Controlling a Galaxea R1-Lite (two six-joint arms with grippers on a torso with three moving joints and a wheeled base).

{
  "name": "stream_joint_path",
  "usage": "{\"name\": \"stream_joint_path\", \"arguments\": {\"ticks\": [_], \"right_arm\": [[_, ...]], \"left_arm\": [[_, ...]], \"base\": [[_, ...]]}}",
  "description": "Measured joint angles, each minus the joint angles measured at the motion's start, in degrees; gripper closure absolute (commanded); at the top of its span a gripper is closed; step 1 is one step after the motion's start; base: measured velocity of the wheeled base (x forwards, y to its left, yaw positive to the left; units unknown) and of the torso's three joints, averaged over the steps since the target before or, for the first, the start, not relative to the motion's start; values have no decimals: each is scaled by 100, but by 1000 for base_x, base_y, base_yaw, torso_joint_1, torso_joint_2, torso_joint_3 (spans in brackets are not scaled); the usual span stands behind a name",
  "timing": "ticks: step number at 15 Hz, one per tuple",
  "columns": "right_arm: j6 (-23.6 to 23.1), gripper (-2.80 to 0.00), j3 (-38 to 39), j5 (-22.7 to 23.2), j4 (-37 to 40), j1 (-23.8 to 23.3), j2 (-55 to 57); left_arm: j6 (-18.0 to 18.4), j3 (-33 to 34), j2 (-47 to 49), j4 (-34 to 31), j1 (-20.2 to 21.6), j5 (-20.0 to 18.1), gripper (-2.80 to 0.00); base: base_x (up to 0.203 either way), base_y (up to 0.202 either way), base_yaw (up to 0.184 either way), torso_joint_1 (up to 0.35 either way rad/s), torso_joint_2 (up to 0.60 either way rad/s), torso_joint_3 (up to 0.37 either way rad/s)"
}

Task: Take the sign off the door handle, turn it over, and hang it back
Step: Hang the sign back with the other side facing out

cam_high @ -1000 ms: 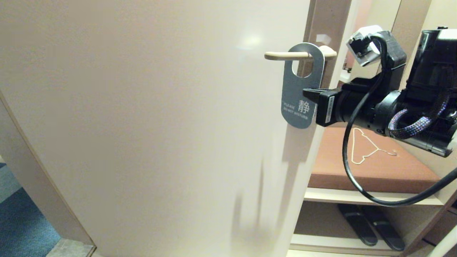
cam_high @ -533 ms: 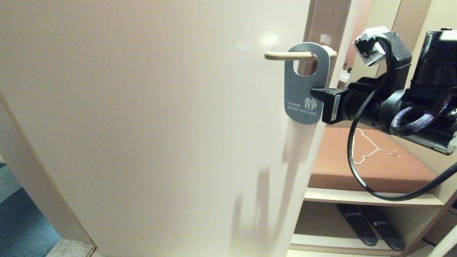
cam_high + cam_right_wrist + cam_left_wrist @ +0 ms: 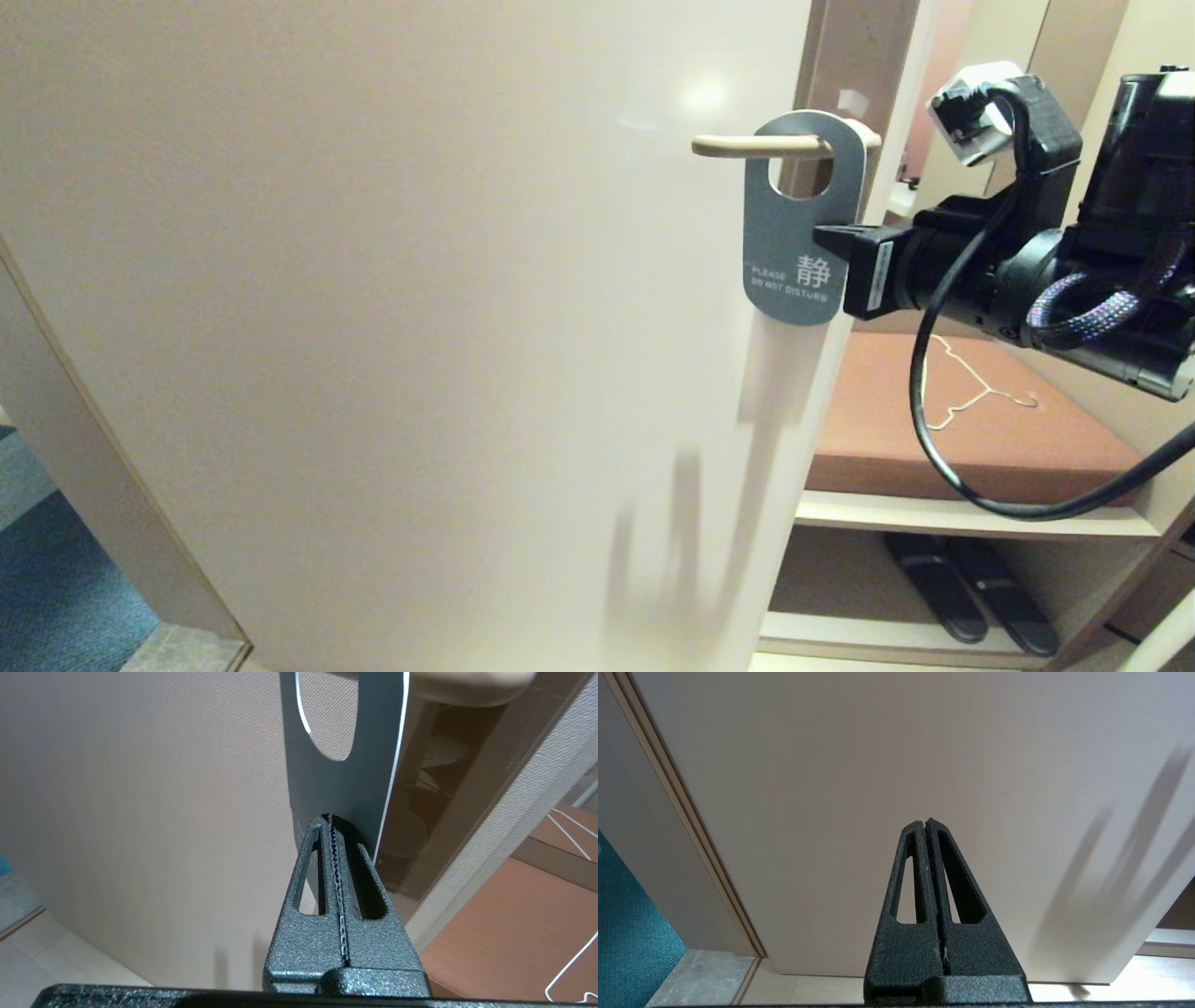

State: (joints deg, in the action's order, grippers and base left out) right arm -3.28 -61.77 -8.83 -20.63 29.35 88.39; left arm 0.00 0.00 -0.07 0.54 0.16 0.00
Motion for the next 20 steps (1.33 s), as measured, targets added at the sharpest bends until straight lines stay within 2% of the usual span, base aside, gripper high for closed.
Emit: {"name": "stream_joint_path", "arguments": {"ticks": [3,11,20], "right_arm": [[0,0,30,-121,-26,-95,-30],[-11,0,291,-124,-26,-796,-191],[-13,0,919,-122,4,-902,-578]], "left_arm": [[2,0,0,1,0,0,0],[2,0,0,2,0,0,0],[0,0,0,3,0,0,0]], "base": [[0,0,0,0,0,0],[0,0,0,0,0,0],[0,0,0,0,0,0]]}}
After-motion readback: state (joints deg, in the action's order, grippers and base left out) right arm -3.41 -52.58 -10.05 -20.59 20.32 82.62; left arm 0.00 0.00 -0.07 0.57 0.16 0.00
